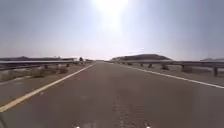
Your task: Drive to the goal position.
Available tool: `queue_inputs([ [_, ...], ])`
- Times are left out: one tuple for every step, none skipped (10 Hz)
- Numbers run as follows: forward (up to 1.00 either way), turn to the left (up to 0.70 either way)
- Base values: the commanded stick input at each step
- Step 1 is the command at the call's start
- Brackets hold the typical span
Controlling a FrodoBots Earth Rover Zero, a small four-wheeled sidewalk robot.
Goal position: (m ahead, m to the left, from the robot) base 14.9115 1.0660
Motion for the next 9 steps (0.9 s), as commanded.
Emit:
queue_inputs([
  [0.7,0.0],
  [0.7,0.0],
  [0.7,0.0],
  [0.7,0.0],
  [0.7,0.0],
  [0.7,0.0],
  [0.7,0.0],
  [0.7,0.34],
  [0.7,0.35],
])
